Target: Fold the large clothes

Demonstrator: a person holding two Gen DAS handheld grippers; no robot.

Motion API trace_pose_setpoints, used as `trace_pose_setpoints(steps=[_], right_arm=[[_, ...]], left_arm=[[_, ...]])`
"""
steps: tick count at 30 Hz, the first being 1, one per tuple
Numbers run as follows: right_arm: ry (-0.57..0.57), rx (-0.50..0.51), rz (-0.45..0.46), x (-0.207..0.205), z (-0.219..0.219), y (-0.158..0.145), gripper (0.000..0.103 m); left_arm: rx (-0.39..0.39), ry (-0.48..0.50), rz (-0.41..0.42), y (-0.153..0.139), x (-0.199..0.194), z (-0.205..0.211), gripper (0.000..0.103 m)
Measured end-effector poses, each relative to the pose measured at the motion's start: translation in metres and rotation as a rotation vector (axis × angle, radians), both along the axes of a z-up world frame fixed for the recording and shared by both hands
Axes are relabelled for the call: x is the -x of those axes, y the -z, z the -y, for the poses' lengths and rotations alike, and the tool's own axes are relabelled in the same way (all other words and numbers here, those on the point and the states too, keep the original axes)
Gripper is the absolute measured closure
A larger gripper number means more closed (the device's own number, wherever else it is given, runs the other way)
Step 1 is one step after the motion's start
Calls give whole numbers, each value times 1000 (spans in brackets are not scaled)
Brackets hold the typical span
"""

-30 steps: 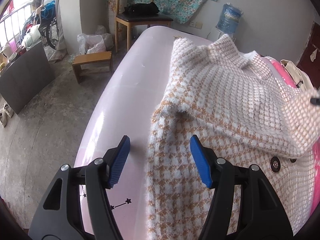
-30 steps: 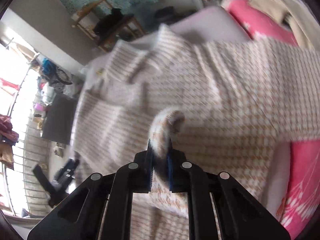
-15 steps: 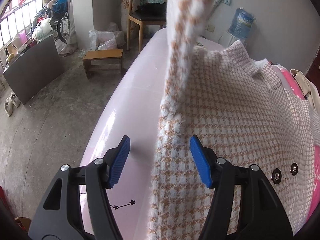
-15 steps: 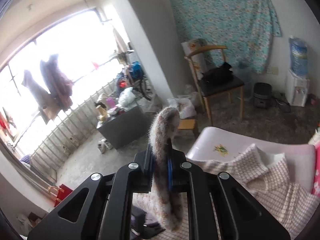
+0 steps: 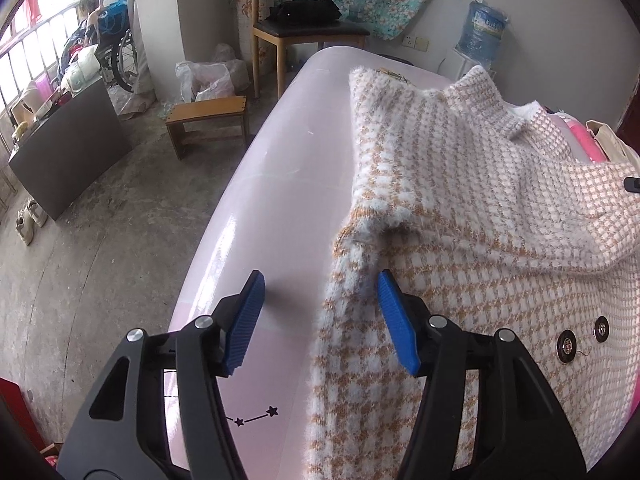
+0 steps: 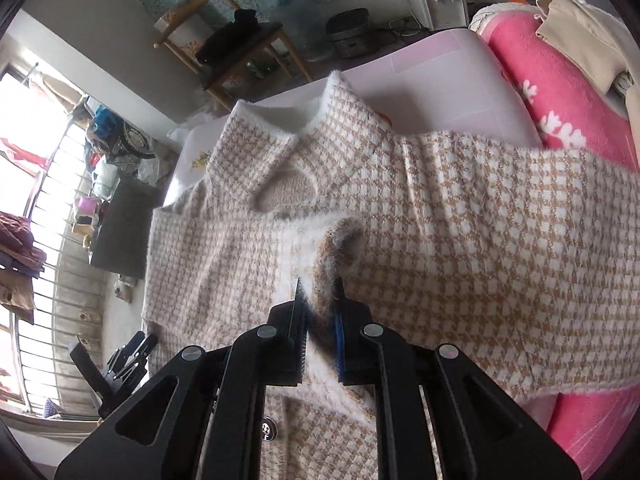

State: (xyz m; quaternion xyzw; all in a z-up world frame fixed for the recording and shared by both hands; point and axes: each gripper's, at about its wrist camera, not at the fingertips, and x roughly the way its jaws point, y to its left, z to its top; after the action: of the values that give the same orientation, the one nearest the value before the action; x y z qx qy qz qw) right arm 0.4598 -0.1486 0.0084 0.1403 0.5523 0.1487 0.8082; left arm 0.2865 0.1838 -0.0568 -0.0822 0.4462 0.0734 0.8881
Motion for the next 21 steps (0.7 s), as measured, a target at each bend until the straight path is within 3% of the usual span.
trace_pose_setpoints(steps=[2, 4, 10, 14, 15, 17, 21], right_arm=[[-6, 93, 9, -4, -2, 10, 91], [6, 173, -6, -8, 1, 22, 84], [23, 96, -57, 16, 19, 50, 66], [1, 127, -60, 31, 15, 63, 66], [-5, 154, -50, 32, 12, 65, 69], [-12, 196, -28, 32, 7, 62, 88], [3, 227, 49, 21, 3, 40, 91]], left_arm=[[4, 0, 2, 0, 2, 1, 51], [4, 0, 6, 1, 3, 1, 55], [7, 28, 6, 2, 6, 4, 66], [8, 42, 5, 2, 6, 6, 73], [11, 45, 5, 2, 7, 6, 75], [19, 52, 4, 3, 7, 8, 82], [18, 58, 0, 3, 9, 10, 86]])
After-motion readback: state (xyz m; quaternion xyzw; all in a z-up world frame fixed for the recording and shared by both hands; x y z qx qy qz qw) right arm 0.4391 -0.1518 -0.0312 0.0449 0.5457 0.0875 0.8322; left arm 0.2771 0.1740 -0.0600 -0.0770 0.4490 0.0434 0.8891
